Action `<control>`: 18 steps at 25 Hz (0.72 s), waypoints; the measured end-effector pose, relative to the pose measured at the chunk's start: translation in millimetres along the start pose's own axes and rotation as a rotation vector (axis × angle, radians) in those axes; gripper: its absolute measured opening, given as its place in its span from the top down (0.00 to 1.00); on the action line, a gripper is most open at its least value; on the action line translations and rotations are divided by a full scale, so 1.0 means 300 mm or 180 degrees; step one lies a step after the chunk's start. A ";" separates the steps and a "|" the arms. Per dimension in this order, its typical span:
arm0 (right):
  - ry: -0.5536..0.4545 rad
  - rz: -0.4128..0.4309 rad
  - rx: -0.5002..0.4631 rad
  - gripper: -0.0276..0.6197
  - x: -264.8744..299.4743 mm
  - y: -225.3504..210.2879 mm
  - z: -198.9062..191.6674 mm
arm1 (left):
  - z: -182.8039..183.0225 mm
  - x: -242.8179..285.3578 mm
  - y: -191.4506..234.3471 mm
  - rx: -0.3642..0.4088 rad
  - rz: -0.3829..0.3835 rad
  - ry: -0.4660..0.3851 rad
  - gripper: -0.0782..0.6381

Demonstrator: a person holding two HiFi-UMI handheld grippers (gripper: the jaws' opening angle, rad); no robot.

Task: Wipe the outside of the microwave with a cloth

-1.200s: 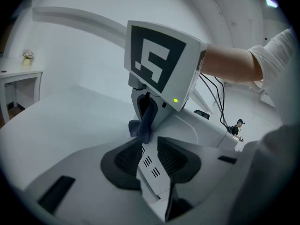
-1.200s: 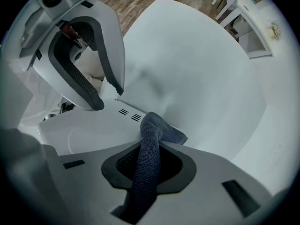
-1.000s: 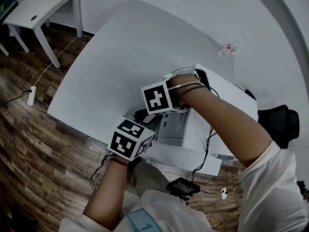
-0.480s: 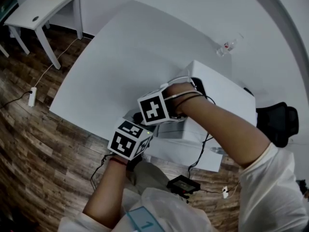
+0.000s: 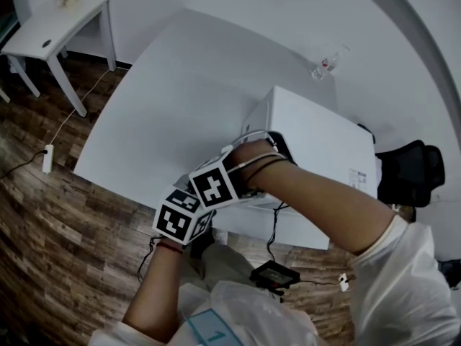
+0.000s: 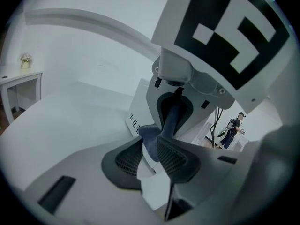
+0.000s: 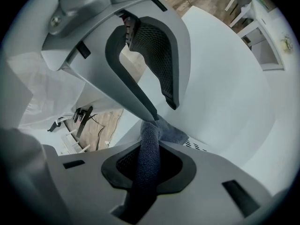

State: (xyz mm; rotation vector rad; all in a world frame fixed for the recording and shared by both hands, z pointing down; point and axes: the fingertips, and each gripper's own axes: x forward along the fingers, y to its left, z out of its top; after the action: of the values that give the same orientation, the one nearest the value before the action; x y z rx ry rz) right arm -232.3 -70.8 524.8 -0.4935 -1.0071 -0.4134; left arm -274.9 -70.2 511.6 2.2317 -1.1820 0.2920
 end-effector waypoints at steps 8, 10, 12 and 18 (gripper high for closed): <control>0.0002 0.0185 -0.0091 0.84 -0.015 0.119 0.039 | -0.057 -0.039 -0.039 0.0063 -0.0050 0.0079 0.76; -0.0016 0.0239 -0.0108 0.84 -0.028 0.143 0.049 | -0.055 -0.053 -0.039 0.0102 -0.0063 0.0092 0.76; -0.0059 0.0304 -0.0115 0.84 -0.041 0.165 0.066 | -0.056 -0.071 -0.037 0.0127 -0.0075 0.0110 0.77; -0.0838 0.0553 0.0107 0.84 -0.162 0.247 0.114 | -0.030 -0.121 -0.055 0.0335 -0.0194 0.0138 0.77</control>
State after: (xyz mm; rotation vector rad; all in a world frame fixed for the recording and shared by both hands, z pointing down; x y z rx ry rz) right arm -238.9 14.2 482.7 -0.6108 -1.2118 -0.1783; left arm -281.9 -33.0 496.1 2.3351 -1.0967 0.3840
